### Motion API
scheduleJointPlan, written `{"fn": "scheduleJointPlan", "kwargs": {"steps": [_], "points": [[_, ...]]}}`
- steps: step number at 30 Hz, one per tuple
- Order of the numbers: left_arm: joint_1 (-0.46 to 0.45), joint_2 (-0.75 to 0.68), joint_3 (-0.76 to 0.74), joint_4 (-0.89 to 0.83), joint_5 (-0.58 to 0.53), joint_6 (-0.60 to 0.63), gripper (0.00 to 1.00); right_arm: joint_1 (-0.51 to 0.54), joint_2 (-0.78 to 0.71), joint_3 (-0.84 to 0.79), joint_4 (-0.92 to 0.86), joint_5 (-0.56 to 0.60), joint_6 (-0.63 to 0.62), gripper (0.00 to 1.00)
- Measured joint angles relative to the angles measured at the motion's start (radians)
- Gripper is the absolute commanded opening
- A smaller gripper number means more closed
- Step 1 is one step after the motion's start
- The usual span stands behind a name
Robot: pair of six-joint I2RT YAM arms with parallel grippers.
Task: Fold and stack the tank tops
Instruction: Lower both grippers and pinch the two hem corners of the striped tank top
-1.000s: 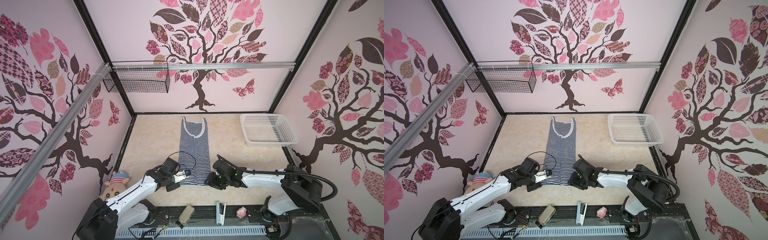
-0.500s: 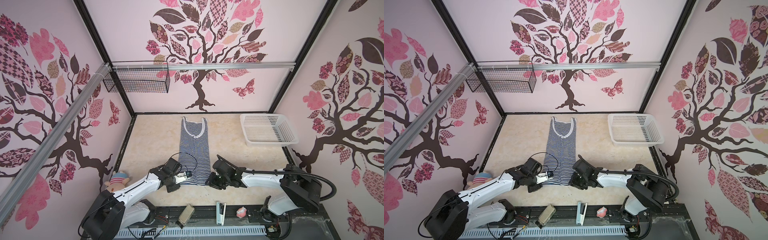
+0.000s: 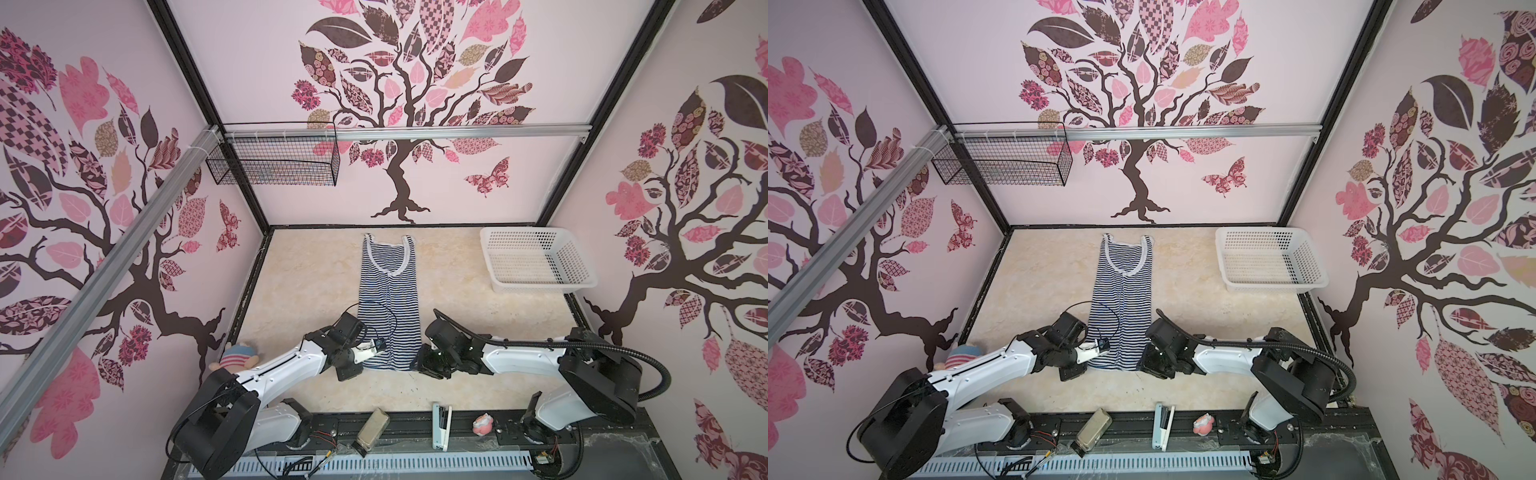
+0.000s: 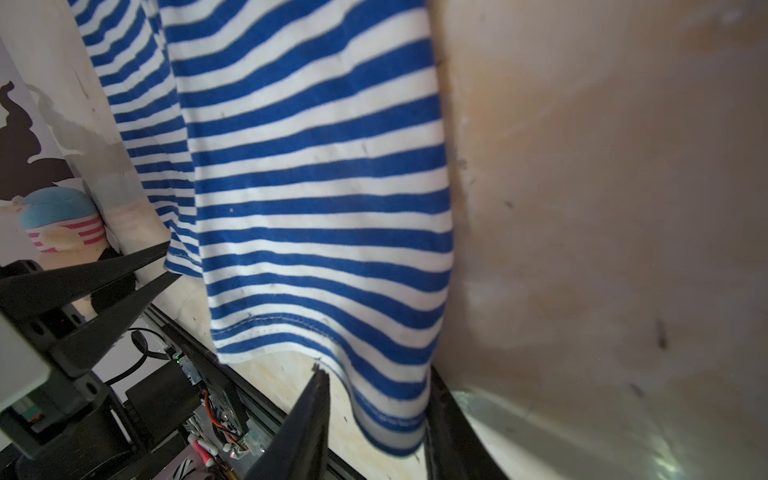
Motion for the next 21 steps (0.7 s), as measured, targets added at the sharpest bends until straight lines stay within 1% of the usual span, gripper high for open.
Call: {"fn": "scheduleJointPlan", "kwargs": {"steps": [2,4,13,19,21], "points": [[0.0,0.0,0.0,0.0,-0.002,0.0,0.15,0.0,0.0,0.0,0.005,-0.006,-0.002,0.46],[0.0,0.0,0.001,0.0,-0.004,0.0,0.14,0.0,-0.001,0.0,0.007,-0.007,-0.005,0.46],[0.0,0.002,0.004,-0.001,-0.009,-0.012,0.1,-0.025,-0.04,-0.014,-0.053,0.026,-0.012,0.41],[0.0,0.002,0.005,-0.003,-0.009,-0.017,0.09,-0.027,-0.02,-0.002,-0.049,0.006,-0.024,0.39],[0.0,0.002,0.005,-0.003,-0.01,-0.018,0.09,-0.028,0.001,0.012,-0.035,-0.006,-0.027,0.35]]}}
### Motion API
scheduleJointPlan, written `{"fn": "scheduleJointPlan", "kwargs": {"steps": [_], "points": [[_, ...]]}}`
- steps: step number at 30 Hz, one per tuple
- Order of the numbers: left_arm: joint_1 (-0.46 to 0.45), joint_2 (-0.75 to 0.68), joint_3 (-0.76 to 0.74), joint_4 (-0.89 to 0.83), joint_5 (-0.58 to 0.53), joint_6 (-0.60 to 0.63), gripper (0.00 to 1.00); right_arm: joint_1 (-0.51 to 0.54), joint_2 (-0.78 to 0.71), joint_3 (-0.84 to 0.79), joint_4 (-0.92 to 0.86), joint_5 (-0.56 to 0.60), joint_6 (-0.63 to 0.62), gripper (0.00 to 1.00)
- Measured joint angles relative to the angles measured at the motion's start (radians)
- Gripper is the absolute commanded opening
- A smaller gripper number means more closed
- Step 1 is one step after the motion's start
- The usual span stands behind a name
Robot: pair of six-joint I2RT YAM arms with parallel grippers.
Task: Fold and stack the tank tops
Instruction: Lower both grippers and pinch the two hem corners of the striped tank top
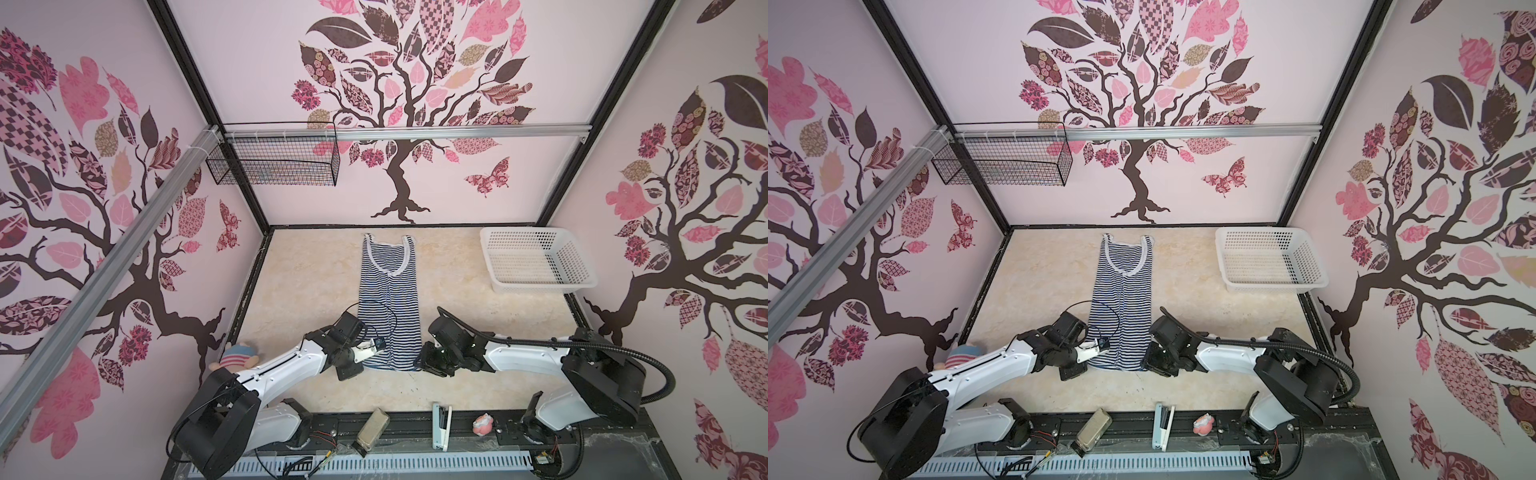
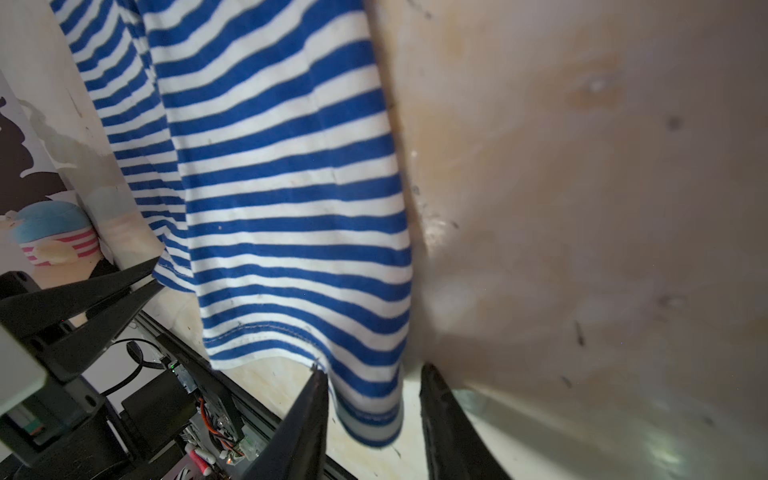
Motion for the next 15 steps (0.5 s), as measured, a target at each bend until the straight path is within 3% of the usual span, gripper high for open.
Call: {"fn": "scheduleJointPlan", "kwargs": {"steps": [6,15], "points": [[0.0,0.0,0.002,-0.004,0.001,-0.005,0.02,-0.005,0.035,0.015,0.006,-0.009,-0.023,0.0],[-0.002,-0.043,0.074,-0.145,0.067,-0.015,0.0,-0.005,-0.046,0.014,-0.065,-0.007,-0.032,0.0]]}}
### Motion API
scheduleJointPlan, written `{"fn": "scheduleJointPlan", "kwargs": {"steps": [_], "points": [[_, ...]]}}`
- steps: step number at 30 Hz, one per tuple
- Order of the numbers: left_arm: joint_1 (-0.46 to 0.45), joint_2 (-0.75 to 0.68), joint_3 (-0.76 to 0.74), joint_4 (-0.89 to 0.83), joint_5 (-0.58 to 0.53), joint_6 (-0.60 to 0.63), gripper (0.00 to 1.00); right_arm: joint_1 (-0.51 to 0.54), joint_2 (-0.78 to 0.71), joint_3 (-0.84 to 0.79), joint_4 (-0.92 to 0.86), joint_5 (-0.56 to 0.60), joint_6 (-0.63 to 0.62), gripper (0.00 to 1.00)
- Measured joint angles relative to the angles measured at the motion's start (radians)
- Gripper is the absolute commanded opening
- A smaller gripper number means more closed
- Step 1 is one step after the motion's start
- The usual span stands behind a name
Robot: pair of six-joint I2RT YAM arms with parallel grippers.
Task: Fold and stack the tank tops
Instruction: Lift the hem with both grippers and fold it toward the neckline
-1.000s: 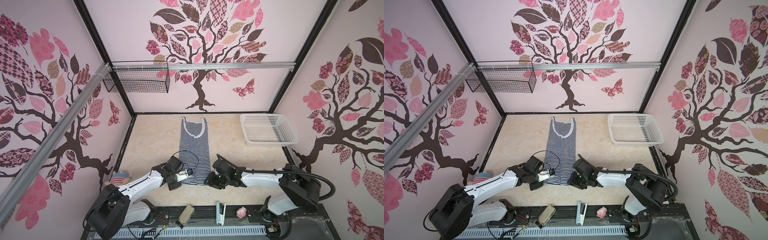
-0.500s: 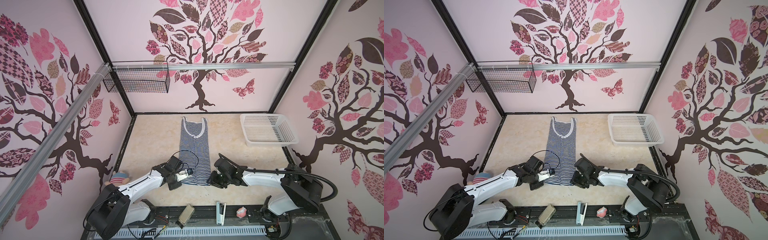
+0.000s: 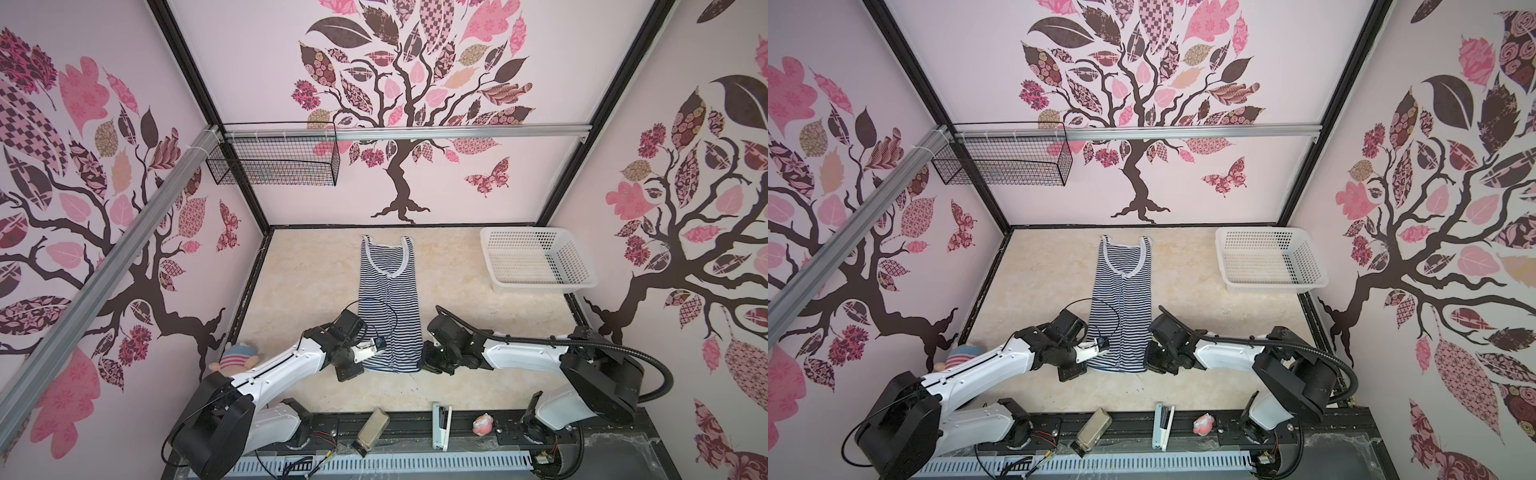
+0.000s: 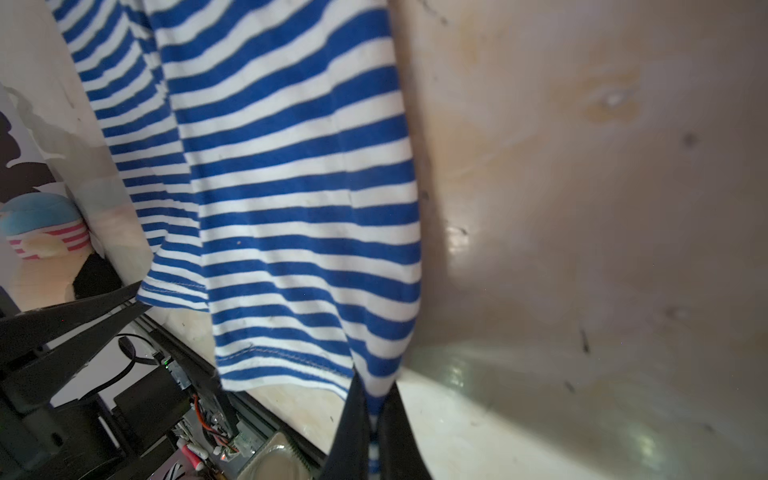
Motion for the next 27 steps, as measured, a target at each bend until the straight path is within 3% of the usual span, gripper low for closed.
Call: {"fn": "scheduleJointPlan", "kwargs": {"steps": [19,27], "points": [[-0.037,-0.244,0.208,-0.399,0.112,-0.003,0.0,0.065,-0.431,-0.007,-0.214,0.055,0.038,0.0],[-0.037,-0.215,0.254,-0.407,0.105,-0.003,0.0,0.063,-0.393,0.14,-0.317,0.113,0.001,0.0]]}}
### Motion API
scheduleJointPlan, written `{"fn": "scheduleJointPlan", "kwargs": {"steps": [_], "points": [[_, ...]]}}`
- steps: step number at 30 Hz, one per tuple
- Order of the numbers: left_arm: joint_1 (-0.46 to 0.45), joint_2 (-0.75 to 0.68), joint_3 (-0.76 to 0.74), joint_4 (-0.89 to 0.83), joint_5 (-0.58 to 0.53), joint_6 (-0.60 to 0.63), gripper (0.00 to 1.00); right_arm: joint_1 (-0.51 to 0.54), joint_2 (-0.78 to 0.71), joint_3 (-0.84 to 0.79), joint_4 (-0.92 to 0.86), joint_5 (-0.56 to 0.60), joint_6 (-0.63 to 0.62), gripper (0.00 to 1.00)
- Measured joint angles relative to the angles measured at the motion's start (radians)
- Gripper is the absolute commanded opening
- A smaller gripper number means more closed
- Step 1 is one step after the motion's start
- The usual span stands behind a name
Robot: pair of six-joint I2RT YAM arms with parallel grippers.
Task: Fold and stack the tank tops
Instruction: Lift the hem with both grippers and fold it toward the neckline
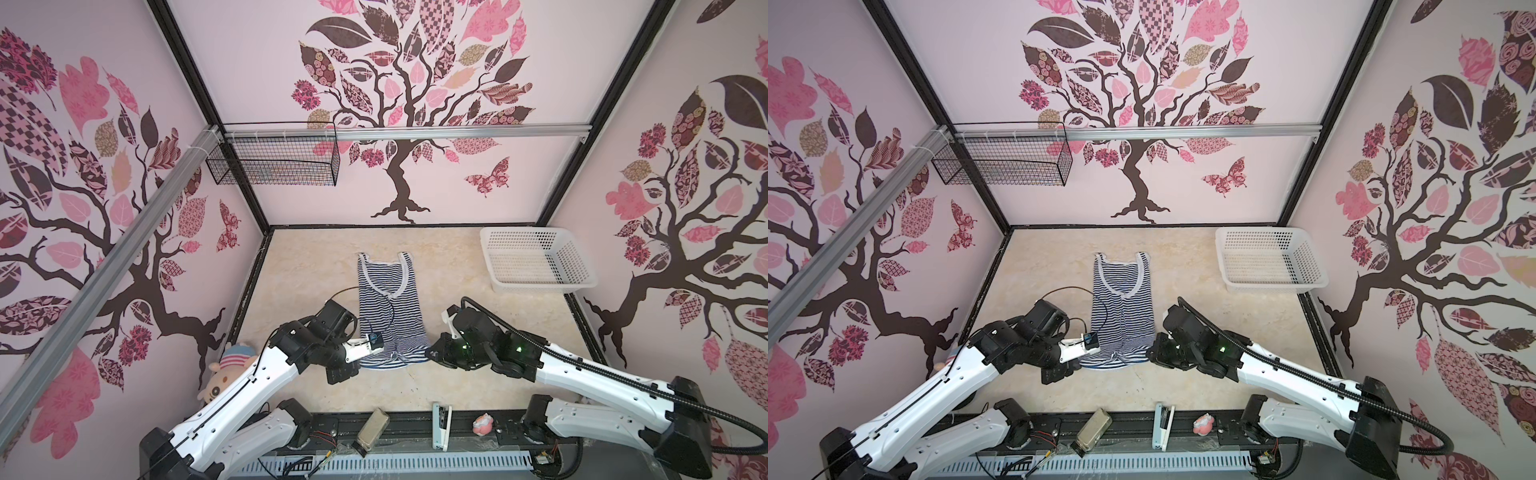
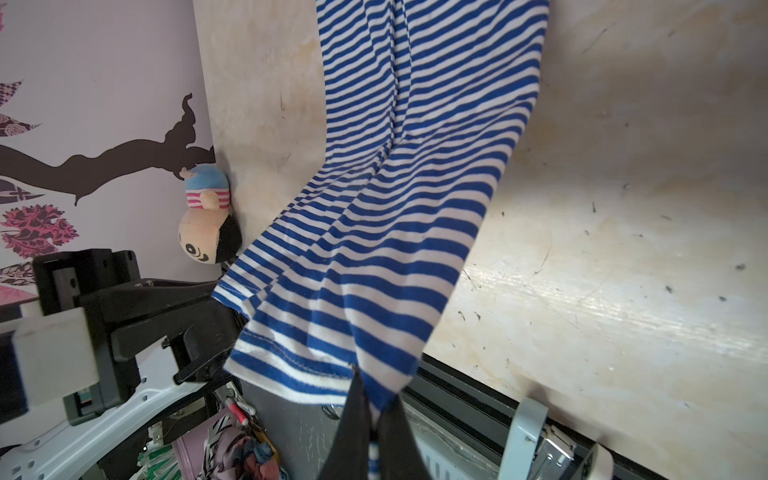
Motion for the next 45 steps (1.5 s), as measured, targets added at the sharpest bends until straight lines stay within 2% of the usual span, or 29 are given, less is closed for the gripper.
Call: {"fn": "scheduleJointPlan", "kwargs": {"steps": [3,7,13,21,31,45], "points": [[0.0,0.041,0.002,0.035,-0.026,0.006,0.0,-0.029,0.039,0.031,-0.012,0.005,-0.023,0.0],[0.028,0.107,0.006,0.1,-0.052,0.027,0.0,-0.138,0.074,0.056,-0.025,-0.019,-0.065,0.0],[0.139,0.217,0.13,0.181,-0.048,0.052,0.0,-0.256,0.182,0.194,-0.053,-0.063,-0.156,0.0],[0.169,0.327,0.251,0.253,-0.062,0.081,0.0,-0.355,0.329,0.375,-0.074,-0.109,-0.261,0.0],[0.304,0.488,0.375,0.31,-0.035,0.083,0.0,-0.43,0.493,0.513,-0.074,-0.166,-0.329,0.0],[0.376,0.698,0.447,0.375,0.002,0.097,0.0,-0.497,0.766,0.689,-0.03,-0.243,-0.354,0.0]]}}
